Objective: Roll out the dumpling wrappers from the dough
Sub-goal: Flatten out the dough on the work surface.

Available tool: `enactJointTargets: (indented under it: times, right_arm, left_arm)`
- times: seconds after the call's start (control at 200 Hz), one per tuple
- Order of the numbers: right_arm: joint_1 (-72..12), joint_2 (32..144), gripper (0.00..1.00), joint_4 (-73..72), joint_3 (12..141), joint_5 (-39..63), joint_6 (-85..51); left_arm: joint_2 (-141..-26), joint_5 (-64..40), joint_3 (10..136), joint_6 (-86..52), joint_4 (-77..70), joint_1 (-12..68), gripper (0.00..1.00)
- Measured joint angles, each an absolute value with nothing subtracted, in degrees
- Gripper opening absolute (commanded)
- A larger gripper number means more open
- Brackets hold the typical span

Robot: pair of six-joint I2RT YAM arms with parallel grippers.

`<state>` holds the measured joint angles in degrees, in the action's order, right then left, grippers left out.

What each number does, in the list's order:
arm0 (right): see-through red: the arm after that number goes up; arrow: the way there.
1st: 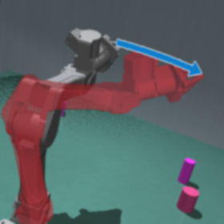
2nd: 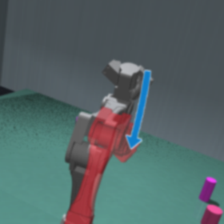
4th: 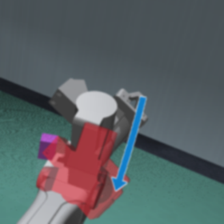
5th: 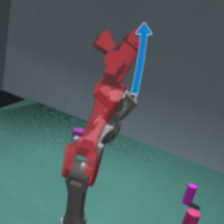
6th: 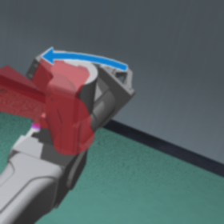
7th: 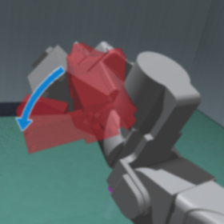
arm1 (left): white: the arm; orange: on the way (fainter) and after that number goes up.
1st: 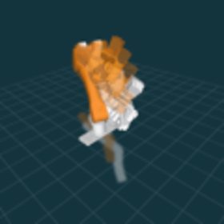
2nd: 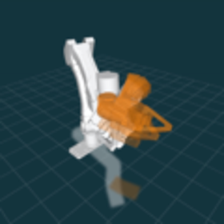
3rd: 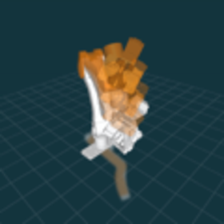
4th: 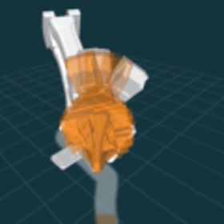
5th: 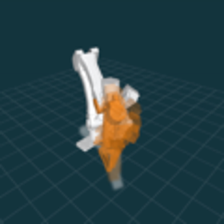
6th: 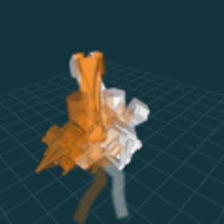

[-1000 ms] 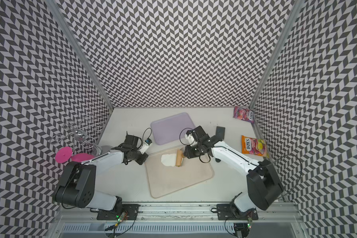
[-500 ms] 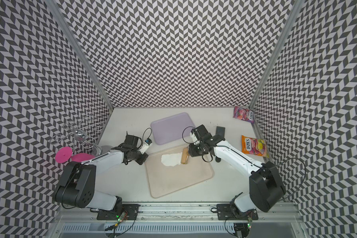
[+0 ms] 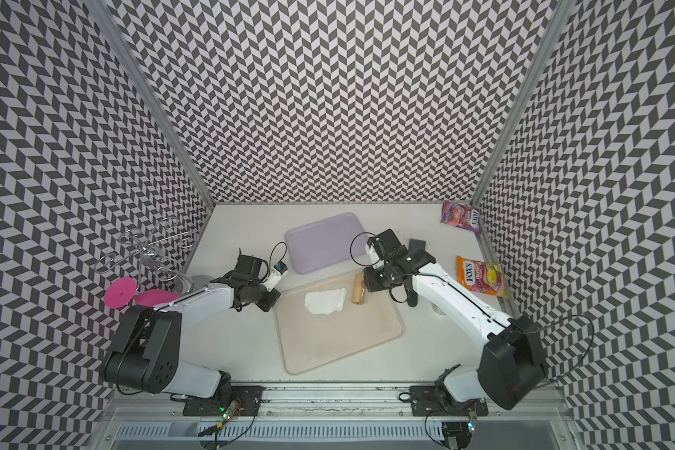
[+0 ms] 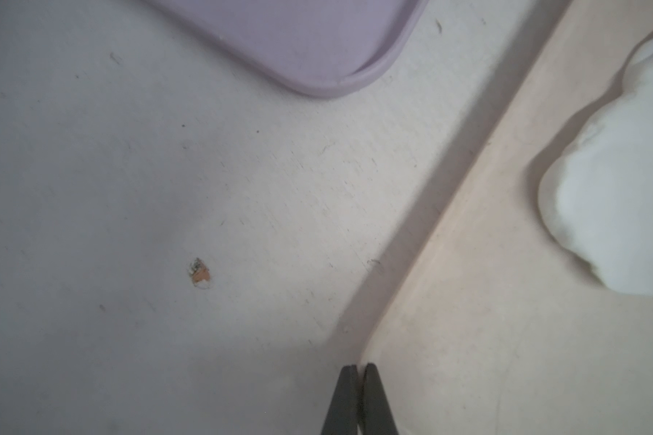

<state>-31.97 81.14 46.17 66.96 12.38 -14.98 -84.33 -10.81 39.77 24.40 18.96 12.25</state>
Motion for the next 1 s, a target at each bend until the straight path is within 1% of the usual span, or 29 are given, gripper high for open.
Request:
enactJointTargets:
  times: [0.11, 0.23, 0.356, 0.501, 0.611, 0.746, 0.856, 0.941, 1.002]
  right_arm:
    - [-32.1, 82.3, 0.00, 44.8, 68.0, 18.2, -14.0]
    - [-32.1, 84.9, 0.00, 43.0, 68.1, 21.8, -13.1]
    - [-32.1, 88.1, 0.00, 41.3, 67.9, 24.2, -12.8]
    - [-31.9, 90.5, 0.00, 39.6, 66.3, 24.4, -13.3]
    - [-30.2, 90.5, 0.00, 36.8, 64.0, 26.2, -15.1]
    - [-26.3, 89.0, 0.00, 34.5, 60.4, 30.6, -16.7]
    - [-24.5, 87.1, 0.00, 35.2, 58.9, 30.8, -17.2]
    - [-23.8, 86.1, 0.00, 37.7, 58.5, 28.1, -17.7]
    - [-23.4, 85.9, 0.00, 38.4, 58.3, 28.0, -18.2]
  left_arm:
    - [-84.3, -10.8, 39.8, 24.4, 19.0, 12.3, 0.00]
    - [-84.3, -10.8, 39.8, 24.4, 19.0, 12.3, 0.00]
    - [-84.3, -10.8, 39.8, 24.4, 19.0, 12.3, 0.00]
    - [-84.3, -10.8, 39.8, 24.4, 19.0, 12.3, 0.00]
    - [-84.3, -10.8, 39.8, 24.4, 19.0, 12.3, 0.00]
    - [-84.3, -10.8, 39.8, 24.4, 19.0, 12.3, 0.00]
    - [-84.3, -10.8, 39.8, 24.4, 19.0, 12.3, 0.00]
    - [-84.3, -10.8, 39.8, 24.4, 19.0, 12.3, 0.00]
    - [-84.3, -10.8, 39.8, 24.4, 19.0, 12.3, 0.00]
